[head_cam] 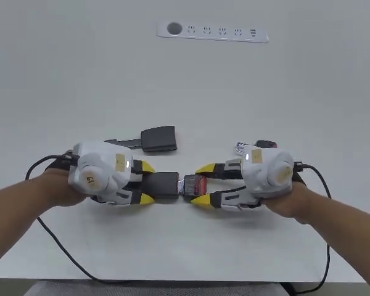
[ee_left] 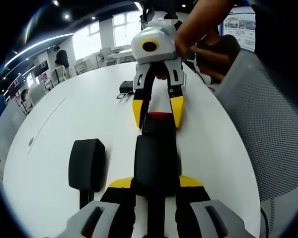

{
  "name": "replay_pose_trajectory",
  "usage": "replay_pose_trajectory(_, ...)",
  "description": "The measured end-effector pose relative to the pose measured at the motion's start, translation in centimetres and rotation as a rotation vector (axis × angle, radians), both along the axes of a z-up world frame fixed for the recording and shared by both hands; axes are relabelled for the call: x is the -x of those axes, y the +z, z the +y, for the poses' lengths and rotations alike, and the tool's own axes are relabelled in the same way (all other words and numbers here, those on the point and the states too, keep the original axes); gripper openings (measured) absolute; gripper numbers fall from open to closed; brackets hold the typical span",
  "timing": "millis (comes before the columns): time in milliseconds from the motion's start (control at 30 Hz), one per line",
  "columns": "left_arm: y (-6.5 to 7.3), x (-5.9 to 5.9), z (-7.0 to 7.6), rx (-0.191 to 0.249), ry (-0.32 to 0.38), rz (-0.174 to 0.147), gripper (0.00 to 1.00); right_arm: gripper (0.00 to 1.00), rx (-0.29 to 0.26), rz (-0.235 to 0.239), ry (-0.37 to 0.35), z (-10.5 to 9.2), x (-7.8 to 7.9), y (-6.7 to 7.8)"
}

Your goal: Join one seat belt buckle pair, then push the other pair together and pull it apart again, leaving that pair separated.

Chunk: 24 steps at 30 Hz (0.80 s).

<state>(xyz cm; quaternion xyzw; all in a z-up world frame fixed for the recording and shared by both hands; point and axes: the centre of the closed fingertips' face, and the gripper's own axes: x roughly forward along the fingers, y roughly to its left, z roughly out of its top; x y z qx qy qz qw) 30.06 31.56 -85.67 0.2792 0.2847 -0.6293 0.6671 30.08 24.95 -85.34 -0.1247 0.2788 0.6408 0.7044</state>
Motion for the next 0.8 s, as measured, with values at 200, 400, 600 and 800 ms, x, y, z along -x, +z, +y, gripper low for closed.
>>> replay_pose_trajectory(200, 0.0, 0.0, 0.0, -0.004, -0.008, -0.003, 0.31, 0.33, -0.001, -0.005, -0.001, 0.0, 0.0, 0.0)
replay_pose_trajectory(400, 0.0, 0.0, 0.0, -0.006, -0.002, 0.005, 0.32, 0.33, -0.003, -0.006, -0.011, 0.0, 0.1, 0.0)
replay_pose_trajectory(600, 0.0, -0.1, -0.2, -0.062, -0.036, 0.01, 0.33, 0.35, 0.028, -0.014, -0.023, 0.3, 0.3, 0.1)
replay_pose_trajectory(800, 0.2, -0.1, 0.4, -0.135, 0.005, -0.064, 0.37, 0.55, 0.05, 0.071, -0.112, 1.1, 0.8, 0.6)
